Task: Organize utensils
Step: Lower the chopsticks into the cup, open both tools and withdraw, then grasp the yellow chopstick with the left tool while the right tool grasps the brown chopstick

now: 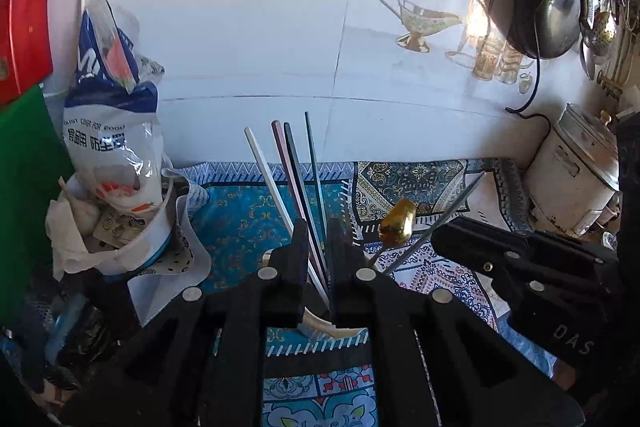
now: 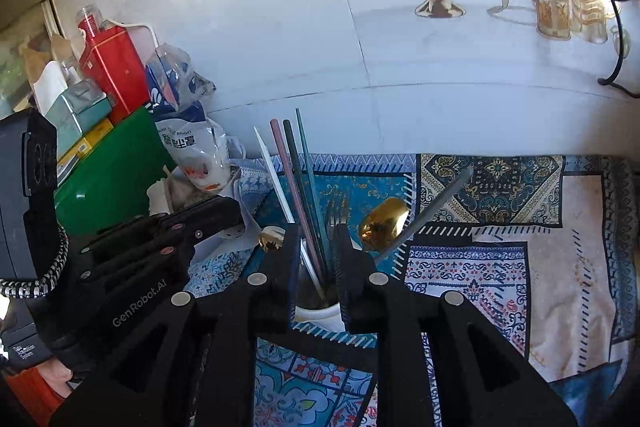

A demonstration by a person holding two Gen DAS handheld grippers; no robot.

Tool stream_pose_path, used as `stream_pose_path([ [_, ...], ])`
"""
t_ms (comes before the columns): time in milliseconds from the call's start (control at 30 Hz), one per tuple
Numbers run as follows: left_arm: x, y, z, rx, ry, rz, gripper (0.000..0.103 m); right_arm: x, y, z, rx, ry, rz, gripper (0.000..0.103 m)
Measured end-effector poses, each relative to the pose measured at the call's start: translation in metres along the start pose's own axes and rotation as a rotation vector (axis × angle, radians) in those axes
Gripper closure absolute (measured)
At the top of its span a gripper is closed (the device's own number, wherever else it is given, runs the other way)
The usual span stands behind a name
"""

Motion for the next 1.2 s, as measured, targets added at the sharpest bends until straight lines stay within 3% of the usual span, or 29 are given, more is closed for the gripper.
stream_pose_path([
  [267,0.043,-0.011,0.041,0.004,0.001,-0.062,0.088,0.019,0.001,0.067,0.046,-0.072,0.033,0.083],
  [567,0.105,-0.050,0.041,-0.063,-0.050,-0.104,0.084,0.070,-0.032,0.135,0.064,-0.204,0.002,0.082],
  [700,0.134,-0.081,0.028,-0.134,-0.061,-0.143,0.084,0.090,-0.057,0.152,0.031,-0.276,-0.001,0.082],
  [900,0.165,-0.146,-0.008,-0.305,-0.055,-0.205,0.084,0.118,-0.103,0.161,-0.062,-0.330,-0.039,0.082],
  [1200,0.184,-0.229,-0.044,-0.507,-0.031,-0.273,0.084,0.141,-0.164,0.159,-0.186,-0.330,-0.087,0.082],
])
Point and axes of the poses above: each gripper's, at about its wrist camera, not at the fingertips, and z roughly against the way its jaws point, x to its right, y to its top, the point moved 6 cm from there along -z, roughly the way its jaws point, and after that the axes turned 14 degrees about z, right-handed, at the moved point
